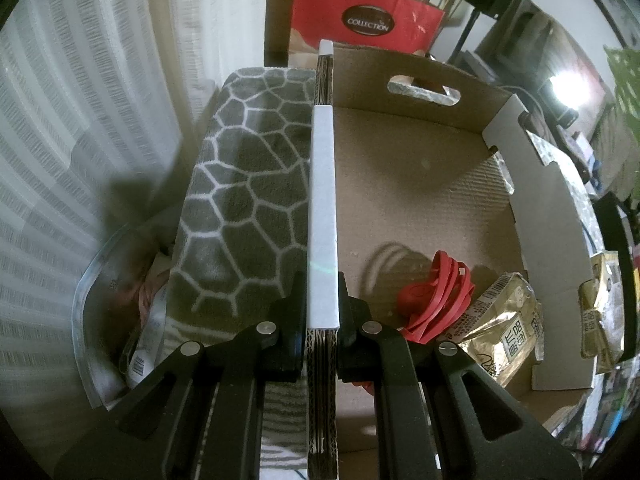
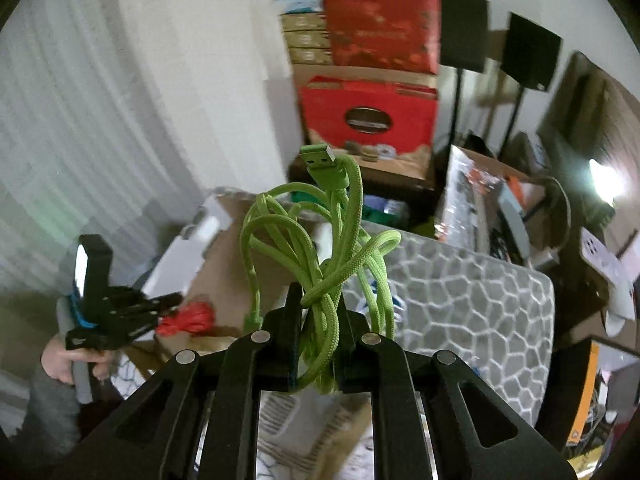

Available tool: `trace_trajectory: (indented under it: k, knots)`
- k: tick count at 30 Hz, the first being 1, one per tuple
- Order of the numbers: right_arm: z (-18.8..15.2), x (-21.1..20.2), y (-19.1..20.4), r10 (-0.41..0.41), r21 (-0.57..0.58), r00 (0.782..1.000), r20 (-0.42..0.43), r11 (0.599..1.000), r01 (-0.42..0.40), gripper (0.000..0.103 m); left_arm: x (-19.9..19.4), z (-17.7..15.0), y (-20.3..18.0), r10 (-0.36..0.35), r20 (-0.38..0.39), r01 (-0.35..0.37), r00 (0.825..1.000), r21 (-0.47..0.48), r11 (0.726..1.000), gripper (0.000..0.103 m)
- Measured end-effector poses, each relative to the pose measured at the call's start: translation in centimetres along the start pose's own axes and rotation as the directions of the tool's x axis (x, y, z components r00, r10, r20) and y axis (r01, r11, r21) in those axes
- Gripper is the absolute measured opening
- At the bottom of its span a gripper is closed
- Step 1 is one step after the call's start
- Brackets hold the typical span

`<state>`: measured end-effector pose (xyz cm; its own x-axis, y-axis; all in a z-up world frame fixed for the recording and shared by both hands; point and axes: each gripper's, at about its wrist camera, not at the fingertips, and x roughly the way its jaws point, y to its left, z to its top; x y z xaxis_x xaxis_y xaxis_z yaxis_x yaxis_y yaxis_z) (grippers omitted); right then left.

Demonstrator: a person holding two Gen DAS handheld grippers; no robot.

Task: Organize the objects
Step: 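Lower the green cable into the box with the right tool and release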

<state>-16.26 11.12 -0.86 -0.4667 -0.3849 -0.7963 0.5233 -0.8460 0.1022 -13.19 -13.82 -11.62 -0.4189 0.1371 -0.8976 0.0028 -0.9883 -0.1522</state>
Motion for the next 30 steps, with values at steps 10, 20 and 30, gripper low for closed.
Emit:
trace_trajectory:
  k: [10,20,30]
  knots:
    - [0.9,5.8,5.1,0.049,-0.082,0.996,-0.076,0.995,-0.055,0.012,0.0,0.0,0.0,0.0,0.0,0.0,1.0,-0.003,1.0,0.01]
    - [1.0,11.7,7.8,0.062,-0.13,0.986,-0.156,0.988,-0.083,0.012,0.0,0.0,0.0,-0.004,0.0,0.004,1.0,-0.004,1.0,0.01]
    - [0.2,16.0,8.3,-0.033,-0.23,0.969,-0.243,0.973,-0.025,0.014,-0.1,0.0,0.1,-0.01,0.001,0.01,1.0,-0.008,1.0,0.01]
